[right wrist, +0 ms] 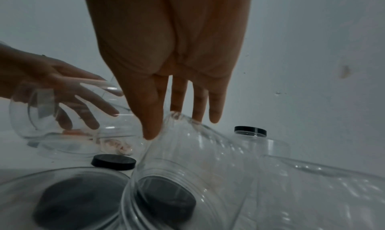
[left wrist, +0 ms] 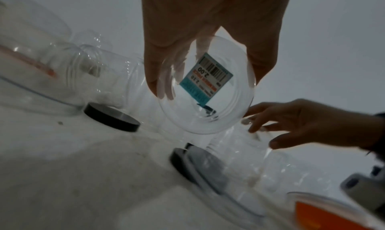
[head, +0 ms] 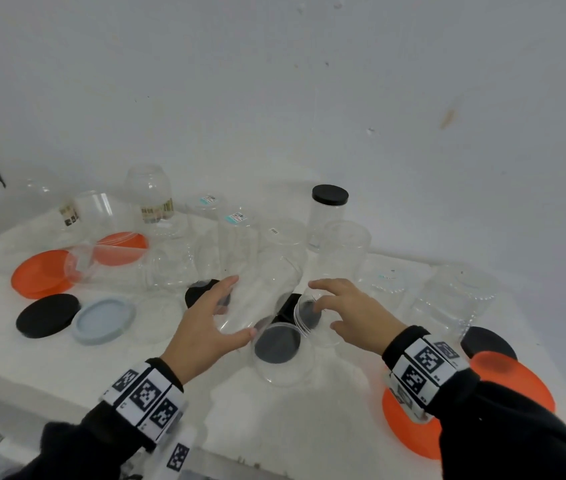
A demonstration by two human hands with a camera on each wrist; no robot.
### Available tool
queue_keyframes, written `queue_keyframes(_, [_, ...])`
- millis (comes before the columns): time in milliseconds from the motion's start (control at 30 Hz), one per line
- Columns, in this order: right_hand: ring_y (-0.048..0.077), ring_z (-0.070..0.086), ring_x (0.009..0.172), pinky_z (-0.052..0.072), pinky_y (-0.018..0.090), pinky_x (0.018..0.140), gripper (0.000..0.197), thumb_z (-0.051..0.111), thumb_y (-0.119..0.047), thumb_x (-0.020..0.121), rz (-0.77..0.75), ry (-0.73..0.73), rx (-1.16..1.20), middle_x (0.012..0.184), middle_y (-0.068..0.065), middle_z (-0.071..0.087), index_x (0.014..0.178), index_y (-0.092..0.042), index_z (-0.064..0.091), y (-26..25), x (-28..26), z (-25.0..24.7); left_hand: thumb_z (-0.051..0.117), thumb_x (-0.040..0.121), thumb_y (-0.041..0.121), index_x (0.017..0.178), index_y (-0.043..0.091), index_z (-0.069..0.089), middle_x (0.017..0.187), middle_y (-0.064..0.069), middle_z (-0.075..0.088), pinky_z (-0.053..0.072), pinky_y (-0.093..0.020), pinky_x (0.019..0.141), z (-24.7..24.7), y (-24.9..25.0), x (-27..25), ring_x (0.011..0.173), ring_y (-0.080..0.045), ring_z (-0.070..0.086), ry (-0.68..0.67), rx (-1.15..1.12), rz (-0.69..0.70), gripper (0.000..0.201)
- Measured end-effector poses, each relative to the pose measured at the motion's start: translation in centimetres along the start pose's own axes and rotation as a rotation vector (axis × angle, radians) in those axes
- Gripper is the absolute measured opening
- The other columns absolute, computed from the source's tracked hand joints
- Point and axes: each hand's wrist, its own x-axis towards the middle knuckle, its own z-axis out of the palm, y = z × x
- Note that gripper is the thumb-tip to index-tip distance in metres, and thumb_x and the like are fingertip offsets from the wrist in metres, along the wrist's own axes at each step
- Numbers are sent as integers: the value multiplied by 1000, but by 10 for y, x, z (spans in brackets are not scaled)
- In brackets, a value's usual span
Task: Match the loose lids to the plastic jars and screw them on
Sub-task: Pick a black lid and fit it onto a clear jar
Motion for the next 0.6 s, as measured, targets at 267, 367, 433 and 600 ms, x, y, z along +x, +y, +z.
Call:
queue_keyframes(267, [12,50,117,31,12,96,27,59,-21,91,87,263,328,124,-1,58,116,-12,61,-22,-15,-8,73,49,56,133,44,35,131,19,46,45,-20,81,9,23,-34,109,1,53,84,-222,11,93])
queue_keyframes(367, [6,57,103,46,19,89,40,59,-38,88,247,311,650,117,-6,60,122,-16,55,-43,-14,-16,71,49,58,133,44,35,133,20,46,45,-23,84,15,30,-43,108,6,53,126,-300,37,93])
queue_keyframes(433, [6,59,102,49,24,89,64,56,-57,80,332,222,867,121,-6,59,129,-17,47,-56,-11,-21,72,51,56,132,46,35,134,18,47,47,-26,87,19,34,-49,109,4,53,137,-341,65,89])
queue_keyframes(600, [18,65,99,57,35,82,89,65,-58,61,399,85,1282,120,7,59,132,-10,40,-78,-1,-25,72,55,52,131,48,33,134,21,44,46,-27,89,22,39,-53,113,0,53,127,-364,123,86])
